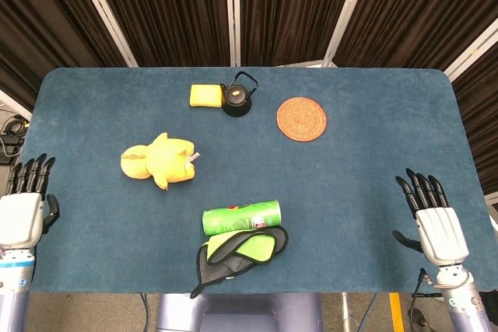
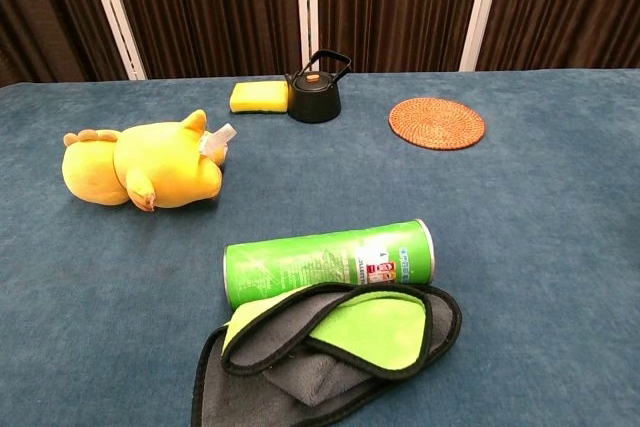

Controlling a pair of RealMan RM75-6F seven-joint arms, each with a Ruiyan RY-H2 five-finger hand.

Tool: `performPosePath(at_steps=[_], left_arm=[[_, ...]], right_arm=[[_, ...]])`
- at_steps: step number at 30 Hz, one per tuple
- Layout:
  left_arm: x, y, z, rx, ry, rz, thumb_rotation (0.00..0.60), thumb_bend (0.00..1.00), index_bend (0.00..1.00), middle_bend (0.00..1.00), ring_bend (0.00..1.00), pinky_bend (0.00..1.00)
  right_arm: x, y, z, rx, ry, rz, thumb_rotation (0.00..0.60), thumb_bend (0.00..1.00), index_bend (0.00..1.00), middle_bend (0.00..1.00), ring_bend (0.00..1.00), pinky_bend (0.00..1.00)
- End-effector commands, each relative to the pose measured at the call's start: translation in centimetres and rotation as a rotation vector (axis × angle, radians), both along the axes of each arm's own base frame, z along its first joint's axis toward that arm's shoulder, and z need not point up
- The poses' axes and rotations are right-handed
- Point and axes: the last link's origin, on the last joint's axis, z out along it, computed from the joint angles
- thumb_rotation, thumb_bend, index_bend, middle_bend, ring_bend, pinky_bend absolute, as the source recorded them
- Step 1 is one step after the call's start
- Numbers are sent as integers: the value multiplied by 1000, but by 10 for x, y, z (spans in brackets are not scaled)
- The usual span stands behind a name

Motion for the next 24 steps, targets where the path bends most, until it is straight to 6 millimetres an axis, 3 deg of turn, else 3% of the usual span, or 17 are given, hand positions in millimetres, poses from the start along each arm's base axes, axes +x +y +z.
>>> performPosePath(at_steps=[1,10,14,17,24], left_arm=[[7,20,-9,-28,21,-41,600,1000,0,0,0,0],[18,70,-35,-102,60,-44,600,1000,0,0,0,0],[23,83,-43,-129,61,-43,600,1000,0,0,0,0],[32,102,-59,-162,103,-58,600,1000,0,0,0,0],[43,121,-84,-193,103,-65,600,1000,0,0,0,0]], right_arm=[[0,0,0,3,0,0,600,151,0,0,0,0],[-2,-2,1,1,-8,-9,600,151,0,0,0,0],[-2,-3,2,-1,-14,-10,600,151,0,0,0,0],[-3,-4,4,-4,-24,-15,600,151,0,0,0,0],[-5,-5,6,-4,-36,-21,600,151,0,0,0,0]])
